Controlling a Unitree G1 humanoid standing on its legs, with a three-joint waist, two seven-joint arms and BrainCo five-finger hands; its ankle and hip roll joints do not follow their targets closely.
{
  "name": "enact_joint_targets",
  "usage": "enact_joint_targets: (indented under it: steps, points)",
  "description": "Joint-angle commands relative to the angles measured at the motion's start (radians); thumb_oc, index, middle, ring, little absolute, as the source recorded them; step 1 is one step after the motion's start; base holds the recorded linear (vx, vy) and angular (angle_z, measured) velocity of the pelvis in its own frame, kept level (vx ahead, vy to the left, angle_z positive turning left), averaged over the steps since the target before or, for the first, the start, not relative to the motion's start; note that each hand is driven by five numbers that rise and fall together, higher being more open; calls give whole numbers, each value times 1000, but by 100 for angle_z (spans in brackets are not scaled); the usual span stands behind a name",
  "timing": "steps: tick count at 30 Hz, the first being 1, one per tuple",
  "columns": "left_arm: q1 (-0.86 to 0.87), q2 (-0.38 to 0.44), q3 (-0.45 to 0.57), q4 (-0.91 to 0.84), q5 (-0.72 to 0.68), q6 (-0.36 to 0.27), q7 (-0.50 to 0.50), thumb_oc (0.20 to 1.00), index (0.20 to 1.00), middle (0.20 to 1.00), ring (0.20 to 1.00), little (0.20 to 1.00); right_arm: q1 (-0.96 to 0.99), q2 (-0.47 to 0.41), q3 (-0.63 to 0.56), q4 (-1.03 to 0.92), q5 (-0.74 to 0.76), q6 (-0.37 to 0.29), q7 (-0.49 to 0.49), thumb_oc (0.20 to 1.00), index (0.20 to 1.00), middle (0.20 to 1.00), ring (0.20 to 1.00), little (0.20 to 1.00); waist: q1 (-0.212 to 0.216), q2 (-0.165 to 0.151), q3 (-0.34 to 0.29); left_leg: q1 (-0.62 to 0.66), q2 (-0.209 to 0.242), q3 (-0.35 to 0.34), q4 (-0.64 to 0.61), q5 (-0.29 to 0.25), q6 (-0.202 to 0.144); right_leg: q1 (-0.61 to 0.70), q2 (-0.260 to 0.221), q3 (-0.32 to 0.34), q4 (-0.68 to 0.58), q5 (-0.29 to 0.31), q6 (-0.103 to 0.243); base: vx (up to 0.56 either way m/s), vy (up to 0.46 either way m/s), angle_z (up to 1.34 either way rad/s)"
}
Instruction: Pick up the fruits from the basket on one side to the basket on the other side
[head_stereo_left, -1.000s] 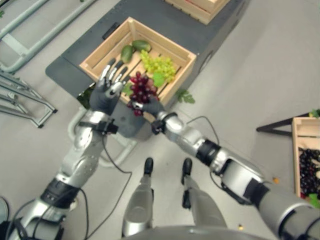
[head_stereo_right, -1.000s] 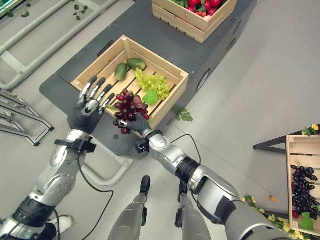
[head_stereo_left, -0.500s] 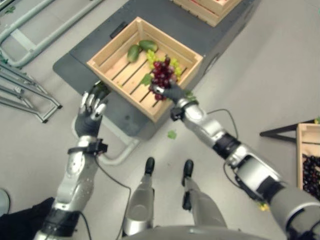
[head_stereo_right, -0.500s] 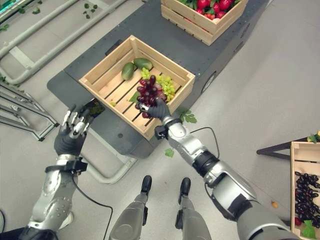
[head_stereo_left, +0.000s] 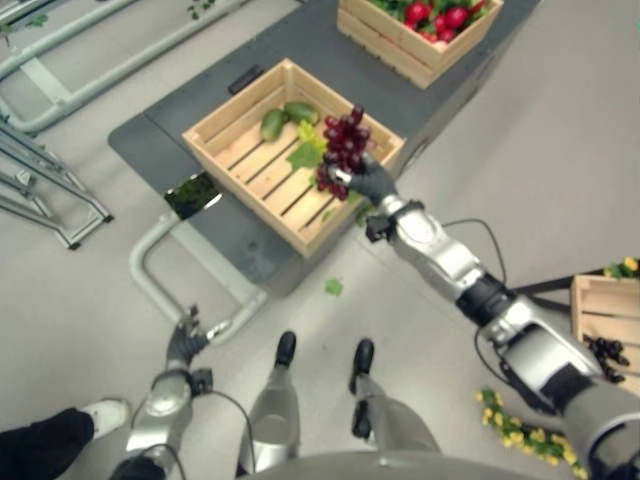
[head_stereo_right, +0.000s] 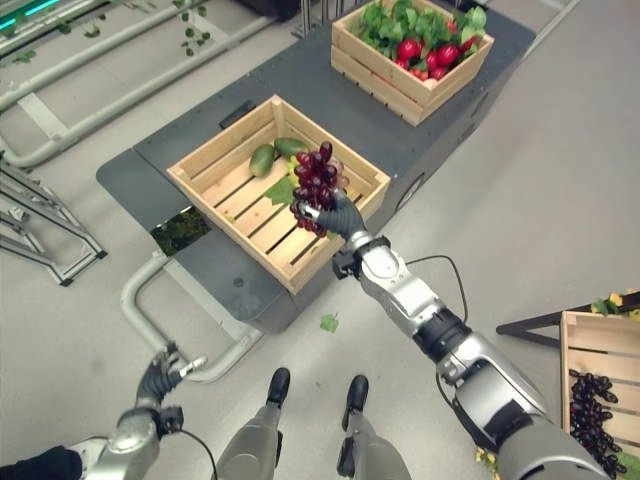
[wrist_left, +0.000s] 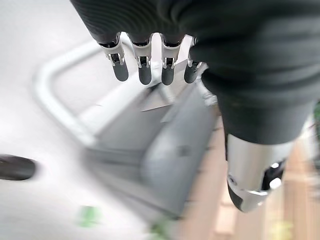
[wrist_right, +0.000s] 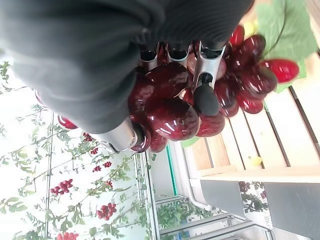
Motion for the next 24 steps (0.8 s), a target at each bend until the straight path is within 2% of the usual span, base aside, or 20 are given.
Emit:
enact_joint_targets:
  steps: [1, 3, 7, 11, 15, 22, 24]
  points:
    - [23, -35, -25, 149, 119, 23, 26, 1000, 1000, 1000, 1000, 1000, 50, 3, -58, -126, -32, -80, 18, 200, 200, 200, 200, 200, 3, -34, -105, -18, -80, 13, -17, -18, 94, -5, -26, 2, 26, -26, 99, 116, 65, -10]
    - [8, -67, -5, 296, 158, 48, 39, 1000, 1000, 1000, 1000, 1000, 122, -26, -93, -169, -49, -82, 19, 200, 200, 200, 200, 200, -3, -36, -124, -4, -80, 14, -18, -25, 94, 13, -30, 2, 19, -30, 104, 89, 56, -10]
    - [9, -87, 53, 476, 252, 86, 40, 1000, 1000, 1000, 1000, 1000, 279, -60, -174, -247, -62, -96, 41, 200, 200, 200, 200, 200, -14, -40, -164, 20, -82, 20, -18, -42, 94, 41, -40, -1, 12, -37, 112, 97, 59, 2]
    - [25, -91, 84, 499, 316, 77, 38, 1000, 1000, 1000, 1000, 1000, 455, -106, -292, -324, -119, -108, 54, 200, 200, 200, 200, 200, -25, -38, -199, 35, -88, 21, -18, -56, 95, 60, -50, -7, 8, -43, 122, 77, 74, 0]
    - [25, -92, 95, 494, 335, 61, 45, 1000, 1000, 1000, 1000, 1000, 599, -101, -403, -330, -135, -123, 54, 200, 200, 200, 200, 200, -43, -35, -222, 53, -95, 23, -18, -68, 99, 76, -62, -6, 10, -44, 133, 50, 86, 1]
    - [3, -90, 71, 475, 393, 51, 51, 1000, 1000, 1000, 1000, 1000, 758, -64, -500, -330, -161, -132, 60, 200, 200, 200, 200, 200, -97, -19, -241, 92, -102, 50, -18, -84, 112, 79, -76, 28, 72, -60, 142, 33, 88, -9]
    - [-2, -89, 64, 471, 403, 49, 52, 1000, 1000, 1000, 1000, 1000, 768, -57, -505, -325, -165, -132, 59, 200, 200, 200, 200, 200, -101, -16, -238, 101, -98, 60, -18, -87, 113, 72, -75, 31, 92, -66, 143, -5, 35, -20]
